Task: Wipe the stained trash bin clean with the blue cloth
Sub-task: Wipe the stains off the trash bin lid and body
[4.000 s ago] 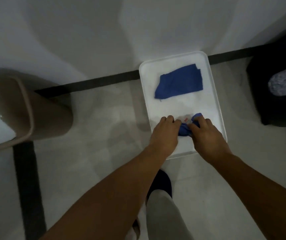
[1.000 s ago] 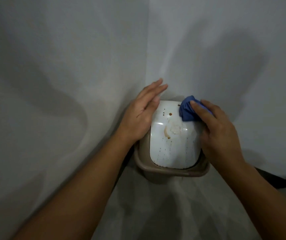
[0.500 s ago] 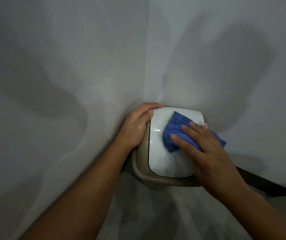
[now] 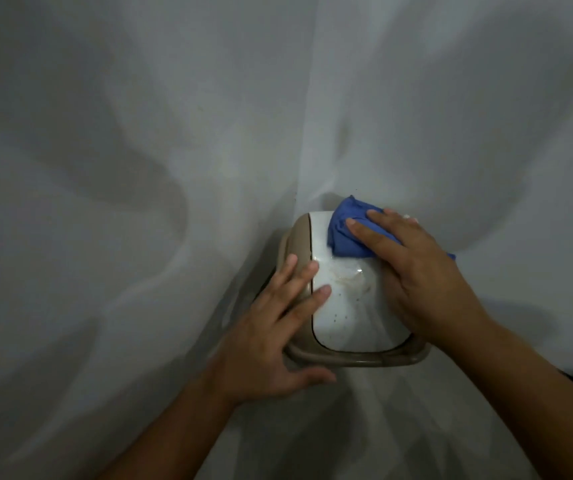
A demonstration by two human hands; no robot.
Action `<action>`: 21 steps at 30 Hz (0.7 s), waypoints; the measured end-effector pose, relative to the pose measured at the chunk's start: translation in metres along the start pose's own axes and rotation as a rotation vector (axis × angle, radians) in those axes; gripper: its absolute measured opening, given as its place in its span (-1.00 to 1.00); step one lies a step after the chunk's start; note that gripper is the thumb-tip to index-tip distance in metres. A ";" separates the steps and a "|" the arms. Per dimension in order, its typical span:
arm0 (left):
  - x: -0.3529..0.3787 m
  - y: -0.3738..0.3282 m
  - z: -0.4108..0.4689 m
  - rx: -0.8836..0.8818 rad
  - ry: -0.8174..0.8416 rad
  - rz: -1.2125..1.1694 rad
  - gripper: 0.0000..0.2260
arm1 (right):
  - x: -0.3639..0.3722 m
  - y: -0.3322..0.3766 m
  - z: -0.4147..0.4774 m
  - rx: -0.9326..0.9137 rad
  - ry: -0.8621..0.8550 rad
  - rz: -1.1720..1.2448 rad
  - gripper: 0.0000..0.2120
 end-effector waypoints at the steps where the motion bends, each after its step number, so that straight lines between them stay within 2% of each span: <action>1: 0.005 0.000 -0.010 0.003 0.024 0.025 -0.11 | -0.001 -0.001 0.004 0.000 -0.004 0.003 -0.57; 5: 0.004 0.009 -0.016 0.012 0.052 0.140 -0.03 | 0.000 0.004 0.015 -0.064 0.057 0.050 -0.58; 10: 0.005 0.010 -0.011 0.075 0.034 0.133 -0.18 | -0.023 -0.020 -0.016 -0.244 0.212 -0.032 -0.47; 12: 0.009 0.012 -0.006 0.059 0.029 0.118 -0.17 | -0.032 -0.033 -0.019 -0.164 0.185 -0.037 -0.40; 14: 0.013 0.015 -0.005 0.049 0.023 0.115 -0.15 | -0.033 -0.037 -0.012 -0.060 0.128 -0.031 -0.42; 16: 0.016 0.019 -0.005 0.042 0.011 0.103 -0.15 | -0.024 -0.029 -0.002 -0.041 0.118 -0.019 -0.46; 21: 0.020 0.026 -0.004 0.032 -0.008 0.082 -0.24 | -0.014 -0.010 -0.010 -0.278 0.279 -0.047 -0.36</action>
Point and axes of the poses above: each hand's wrist, its own z-axis towards the middle knuckle, its own x-axis out of the palm, y = z × x, the point moved 2 cm from there along z, towards the middle knuckle, and after that the axes turned 12 degrees about -x, right-handed, at the moved point
